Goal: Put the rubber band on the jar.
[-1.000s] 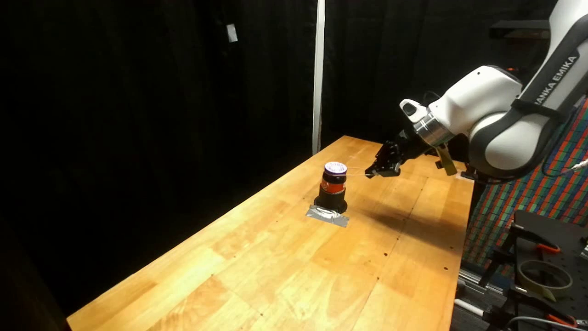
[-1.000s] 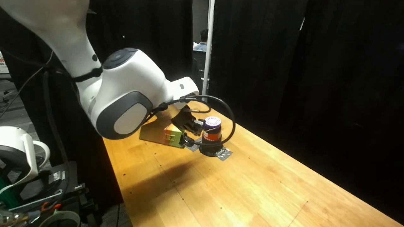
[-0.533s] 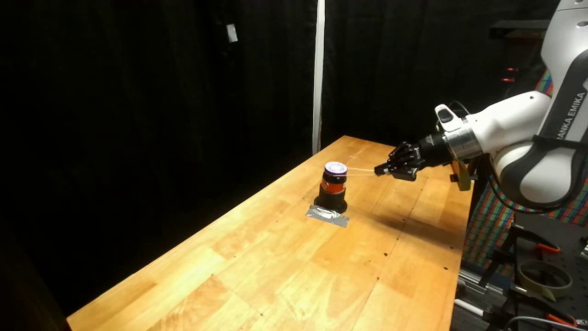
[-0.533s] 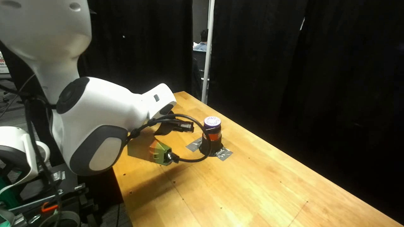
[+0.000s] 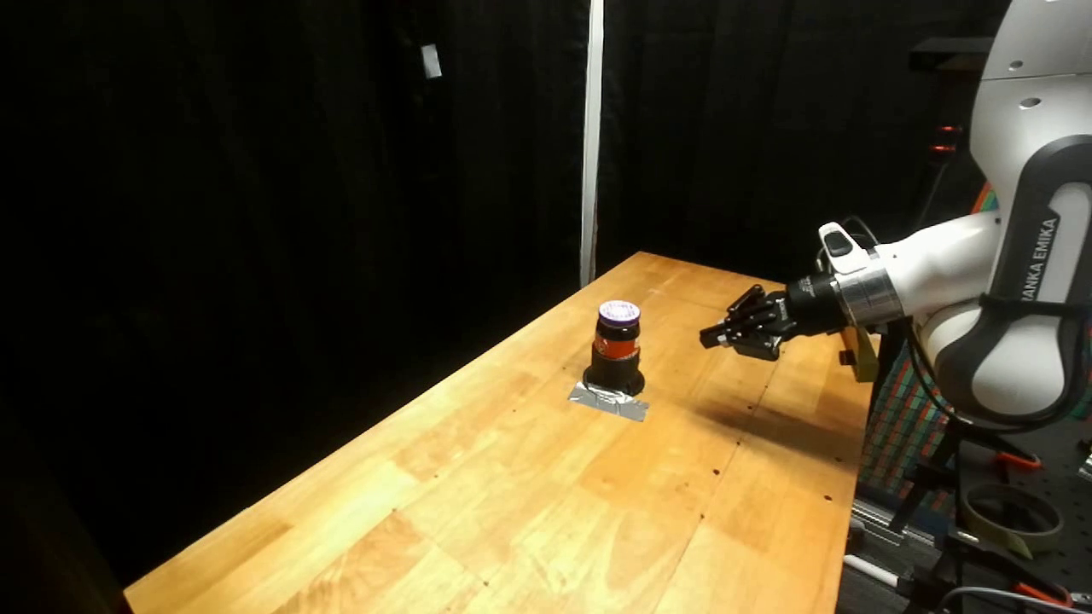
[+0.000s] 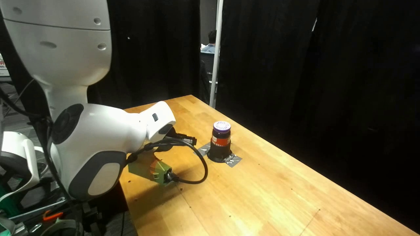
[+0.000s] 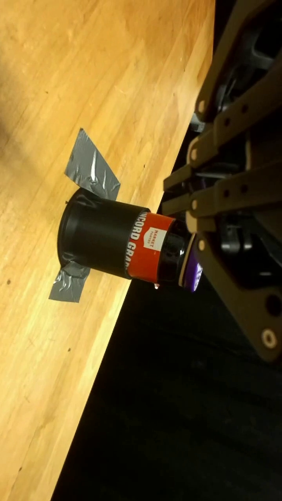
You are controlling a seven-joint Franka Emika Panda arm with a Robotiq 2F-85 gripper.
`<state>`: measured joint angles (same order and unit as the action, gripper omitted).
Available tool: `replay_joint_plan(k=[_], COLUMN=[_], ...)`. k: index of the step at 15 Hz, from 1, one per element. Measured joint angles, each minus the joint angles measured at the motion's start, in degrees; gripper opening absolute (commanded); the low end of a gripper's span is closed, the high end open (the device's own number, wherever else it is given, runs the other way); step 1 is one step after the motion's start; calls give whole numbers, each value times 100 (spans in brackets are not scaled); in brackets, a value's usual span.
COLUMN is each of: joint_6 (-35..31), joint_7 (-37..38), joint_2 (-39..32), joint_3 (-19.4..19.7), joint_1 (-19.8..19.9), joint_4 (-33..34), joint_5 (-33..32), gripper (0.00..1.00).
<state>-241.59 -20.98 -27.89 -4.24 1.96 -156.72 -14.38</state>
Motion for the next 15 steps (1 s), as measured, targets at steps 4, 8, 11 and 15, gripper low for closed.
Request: replay_joint_plan(k=[4, 8, 11, 15], joint_6=[1050, 3072, 4464, 6034], joint_7=[264, 226, -246, -956], joint_2=[441, 1240, 1935, 2670], joint_3=[98, 224, 517, 1467], joint_1=[-56, -603, -1339, -2063], joint_4=[-34, 3, -23, 89], joint_5=[-139, 1052, 2516, 3279], gripper=[13, 53, 75, 100])
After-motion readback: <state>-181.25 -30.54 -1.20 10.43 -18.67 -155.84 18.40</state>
